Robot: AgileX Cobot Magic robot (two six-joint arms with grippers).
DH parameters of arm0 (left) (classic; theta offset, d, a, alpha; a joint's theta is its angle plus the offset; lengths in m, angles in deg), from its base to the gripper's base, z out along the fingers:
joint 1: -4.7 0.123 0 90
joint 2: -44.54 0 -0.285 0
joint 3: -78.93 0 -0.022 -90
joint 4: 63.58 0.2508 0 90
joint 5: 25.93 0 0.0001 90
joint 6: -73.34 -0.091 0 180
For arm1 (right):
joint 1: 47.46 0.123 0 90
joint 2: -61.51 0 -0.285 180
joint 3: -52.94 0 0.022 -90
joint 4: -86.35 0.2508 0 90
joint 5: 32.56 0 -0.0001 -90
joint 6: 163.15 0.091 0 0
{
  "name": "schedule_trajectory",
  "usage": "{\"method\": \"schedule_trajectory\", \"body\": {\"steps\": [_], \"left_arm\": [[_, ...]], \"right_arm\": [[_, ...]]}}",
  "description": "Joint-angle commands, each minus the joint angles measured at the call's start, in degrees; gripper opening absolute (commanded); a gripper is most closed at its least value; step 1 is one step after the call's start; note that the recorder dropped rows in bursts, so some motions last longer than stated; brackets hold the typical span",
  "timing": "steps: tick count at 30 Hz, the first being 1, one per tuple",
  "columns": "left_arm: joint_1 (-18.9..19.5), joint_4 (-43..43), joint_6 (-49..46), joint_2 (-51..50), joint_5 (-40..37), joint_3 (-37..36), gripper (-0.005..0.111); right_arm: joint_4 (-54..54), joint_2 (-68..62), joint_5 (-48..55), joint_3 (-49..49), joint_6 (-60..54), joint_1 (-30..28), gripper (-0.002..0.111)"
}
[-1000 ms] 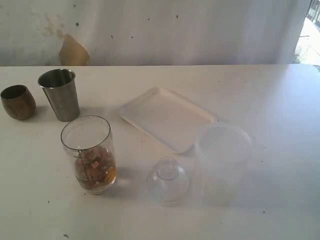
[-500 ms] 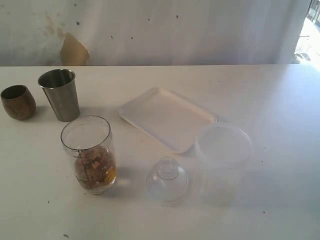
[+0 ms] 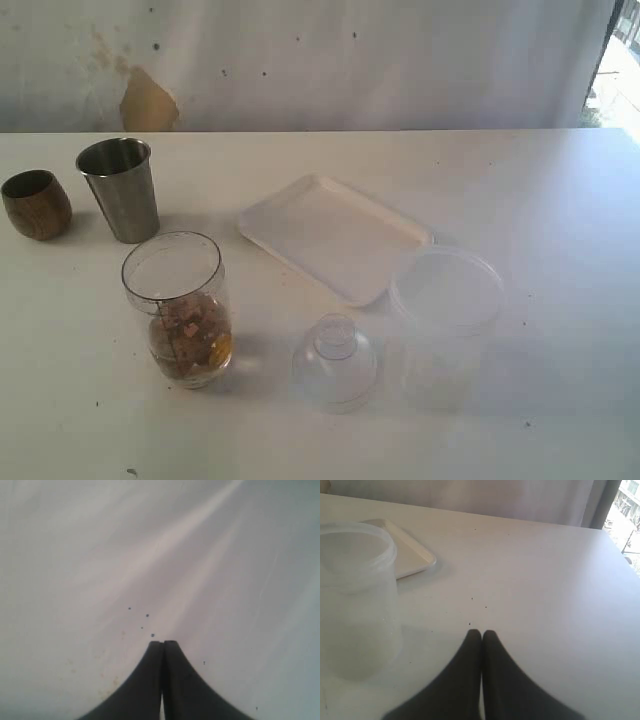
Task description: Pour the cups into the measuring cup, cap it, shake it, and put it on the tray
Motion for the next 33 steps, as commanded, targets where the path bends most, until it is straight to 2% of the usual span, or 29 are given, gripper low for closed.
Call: {"method": "schedule_trajectory", "body": {"steps": [1,3,6,8,9,11,14,25,33], "left_arm": [[-0.1,-19.8,-15.6,0.1,-2.0,-0.1,0.0],[-0.1,-36.6,-31.4,0.1,-2.6,-0.7,0.0],[-0.1,-64.6,-63.9,1.7,-2.6,-3.2,0.0],[-0.1,-81.1,-81.8,3.4,-2.2,-5.2,0.0],[-0.1,-87.2,-90.0,4.5,-2.2,-6.4,0.0],[-0.1,-92.8,-101.1,6.9,-2.6,-9.3,0.0],[-0.1,-92.8,-104.0,10.8,-2.1,-13.9,0.0],[-0.1,-91.7,-104.2,26.7,-0.9,-29.7,0.0],[-0.1,-91.7,-104.6,26.8,-3.0,-36.8,0.0]], "right_arm": [[-0.2,0.0,-0.2,0.3,-0.1,-0.2,0.0],[-0.2,0.0,-0.2,0.3,-0.1,-0.2,0.0],[-0.2,0.0,-0.2,0.3,-0.1,-0.2,0.0],[-0.2,0.0,-0.2,0.3,-0.1,-0.2,0.0],[-0.2,0.0,-0.2,0.3,-0.1,-0.2,0.0],[-0.2,0.0,-0.2,0.3,-0.1,-0.2,0.0],[-0.2,0.0,-0.2,0.3,-0.1,-0.2,0.0],[-0.2,0.0,-0.2,0.3,-0.1,-0.2,0.0],[-0.2,0.0,-0.2,0.3,-0.1,-0.2,0.0]]}}
